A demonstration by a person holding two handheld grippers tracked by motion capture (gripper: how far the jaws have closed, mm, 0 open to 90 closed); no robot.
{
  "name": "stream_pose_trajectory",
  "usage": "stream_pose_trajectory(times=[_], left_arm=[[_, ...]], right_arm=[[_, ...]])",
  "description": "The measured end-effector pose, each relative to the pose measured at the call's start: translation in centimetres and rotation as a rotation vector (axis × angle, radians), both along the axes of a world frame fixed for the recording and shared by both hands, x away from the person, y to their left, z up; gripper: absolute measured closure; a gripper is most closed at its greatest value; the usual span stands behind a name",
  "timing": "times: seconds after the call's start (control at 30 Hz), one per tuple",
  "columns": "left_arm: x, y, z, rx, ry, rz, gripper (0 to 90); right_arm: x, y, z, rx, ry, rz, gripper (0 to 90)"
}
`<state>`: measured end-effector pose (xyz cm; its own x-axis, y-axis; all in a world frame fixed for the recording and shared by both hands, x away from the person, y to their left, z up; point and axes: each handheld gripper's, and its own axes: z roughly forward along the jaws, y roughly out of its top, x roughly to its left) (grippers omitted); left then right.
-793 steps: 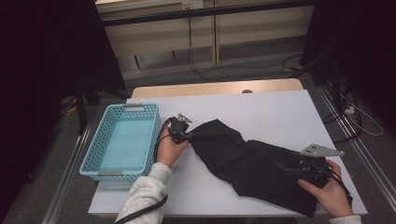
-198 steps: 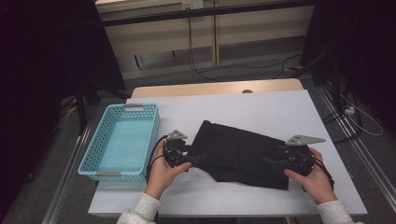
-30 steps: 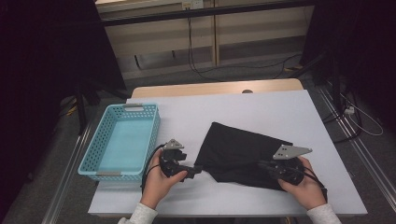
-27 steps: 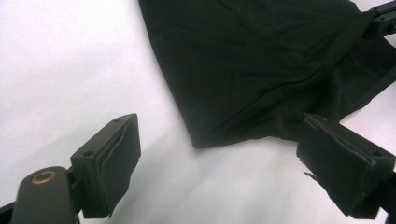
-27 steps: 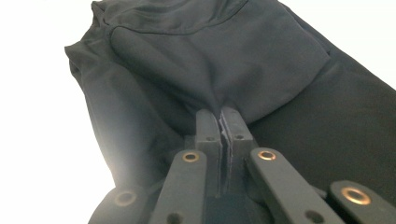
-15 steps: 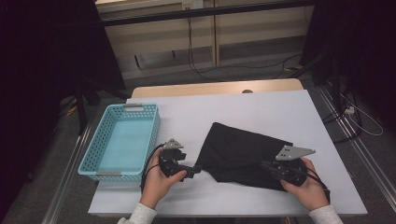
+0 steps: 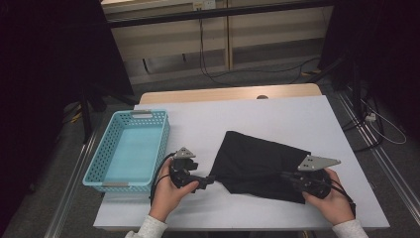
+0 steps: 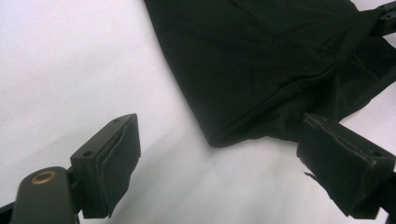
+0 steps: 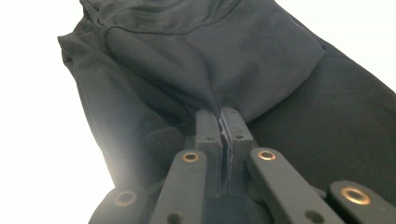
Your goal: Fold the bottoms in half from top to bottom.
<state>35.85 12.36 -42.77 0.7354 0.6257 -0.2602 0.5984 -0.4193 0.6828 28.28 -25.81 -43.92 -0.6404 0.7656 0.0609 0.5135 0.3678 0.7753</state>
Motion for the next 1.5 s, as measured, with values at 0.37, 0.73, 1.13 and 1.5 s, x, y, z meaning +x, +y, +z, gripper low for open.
stream_pose_trajectory(times=[0.37, 0.73, 1.13, 1.5], left_arm=[[0.0, -0.1, 0.0, 0.003, 0.000, -0.006, 13.5], [0.0, -0.3, -0.2, 0.006, 0.001, -0.006, 13.5], [0.0, -0.2, -0.1, 0.012, 0.001, -0.007, 13.4], [0.1, -0.1, 0.0, 0.017, -0.005, -0.014, 12.4]], right_arm=[[-0.4, -0.8, 0.0, 0.006, 0.002, -0.013, 87.8], [-0.6, -1.4, 0.1, 0.009, 0.003, -0.022, 87.8], [-1.0, -2.1, 0.0, 0.010, 0.006, -0.032, 87.8], [-1.1, -2.4, 0.0, 0.015, 0.007, -0.038, 87.8]])
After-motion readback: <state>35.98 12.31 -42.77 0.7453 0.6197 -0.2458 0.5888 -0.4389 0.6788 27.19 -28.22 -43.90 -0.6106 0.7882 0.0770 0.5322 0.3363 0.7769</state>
